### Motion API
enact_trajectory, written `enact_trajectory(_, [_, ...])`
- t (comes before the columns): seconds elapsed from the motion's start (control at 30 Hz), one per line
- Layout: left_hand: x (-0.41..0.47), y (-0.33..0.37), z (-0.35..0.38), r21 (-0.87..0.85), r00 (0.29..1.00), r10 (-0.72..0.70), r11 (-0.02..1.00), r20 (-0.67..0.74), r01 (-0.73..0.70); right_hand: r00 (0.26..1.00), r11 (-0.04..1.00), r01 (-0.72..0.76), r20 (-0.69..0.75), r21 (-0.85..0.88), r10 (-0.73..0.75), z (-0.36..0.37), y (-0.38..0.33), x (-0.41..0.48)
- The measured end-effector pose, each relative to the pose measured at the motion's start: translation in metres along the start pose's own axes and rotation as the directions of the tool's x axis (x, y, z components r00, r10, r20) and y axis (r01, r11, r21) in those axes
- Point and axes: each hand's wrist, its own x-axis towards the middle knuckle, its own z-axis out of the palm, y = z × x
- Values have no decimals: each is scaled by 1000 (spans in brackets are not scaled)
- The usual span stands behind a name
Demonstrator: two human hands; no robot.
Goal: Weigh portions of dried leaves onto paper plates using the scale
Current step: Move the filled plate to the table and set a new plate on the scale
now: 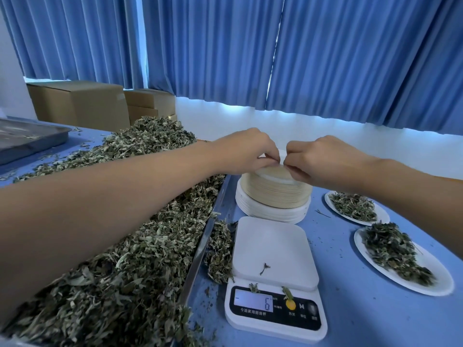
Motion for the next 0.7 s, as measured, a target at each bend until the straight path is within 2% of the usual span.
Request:
enact_trajectory(0.1, [-3, 1, -6, -42, 999, -1, 999, -50, -2, 997, 999, -14, -76, 36, 16, -10, 4, -2])
enact_trajectory(0.2, [-8, 4, -11, -104, 998, -9, 995, -65, 2, 995, 997, -21, -92, 69, 27, -18, 2, -5])
enact_trajectory(0.37, [-16, 11, -13, -44, 999, 6, 999, -48, -8, 998, 996, -20, -51, 89, 24, -21, -10, -11])
enact_trajectory(0.47, [-24, 19, -10, -11, 998, 34, 999, -54, -35, 992, 988, -1, -121, 152, 20, -19, -17, -18])
enact_trajectory(0.57, [-36, 28, -5, 141, 995, 95, 986, -9, -92, 973, 990, 27, -233, 139, 6, -13, -25, -29])
enact_trajectory(0.7, [-60, 45, -1, 428, 987, 156, 891, 30, -154, 951, 988, 7, -306, 151, 40, -3, -36, -54])
